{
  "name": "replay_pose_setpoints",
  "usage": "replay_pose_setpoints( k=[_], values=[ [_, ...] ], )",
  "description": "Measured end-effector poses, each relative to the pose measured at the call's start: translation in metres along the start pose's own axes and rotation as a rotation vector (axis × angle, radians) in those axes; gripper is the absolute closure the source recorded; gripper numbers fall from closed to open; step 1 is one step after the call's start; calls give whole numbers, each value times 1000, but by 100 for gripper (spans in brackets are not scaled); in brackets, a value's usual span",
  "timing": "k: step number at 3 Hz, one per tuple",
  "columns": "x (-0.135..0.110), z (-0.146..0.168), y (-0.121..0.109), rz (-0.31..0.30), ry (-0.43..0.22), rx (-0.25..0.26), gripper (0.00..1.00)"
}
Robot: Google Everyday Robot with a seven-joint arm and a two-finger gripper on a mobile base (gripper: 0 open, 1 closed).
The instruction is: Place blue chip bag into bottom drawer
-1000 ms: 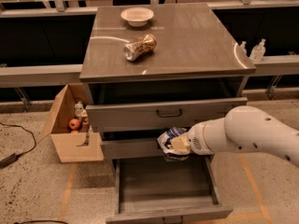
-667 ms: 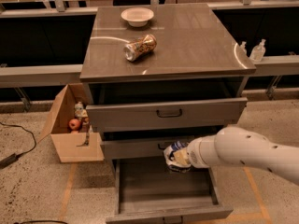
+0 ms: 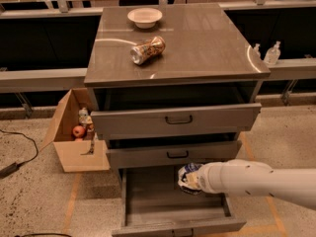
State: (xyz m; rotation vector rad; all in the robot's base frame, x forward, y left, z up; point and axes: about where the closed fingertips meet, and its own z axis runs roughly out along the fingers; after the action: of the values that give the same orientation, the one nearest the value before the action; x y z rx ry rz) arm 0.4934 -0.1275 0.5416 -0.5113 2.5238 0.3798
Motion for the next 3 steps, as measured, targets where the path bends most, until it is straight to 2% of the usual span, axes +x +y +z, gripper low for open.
replay_pose_setpoints(
  k=[1, 2, 3],
  values=[
    [13, 37, 7, -44, -39, -40, 100],
    [28, 70, 12, -88, -45, -69, 100],
    [50, 101, 13, -82, -26, -69, 100]
  ],
)
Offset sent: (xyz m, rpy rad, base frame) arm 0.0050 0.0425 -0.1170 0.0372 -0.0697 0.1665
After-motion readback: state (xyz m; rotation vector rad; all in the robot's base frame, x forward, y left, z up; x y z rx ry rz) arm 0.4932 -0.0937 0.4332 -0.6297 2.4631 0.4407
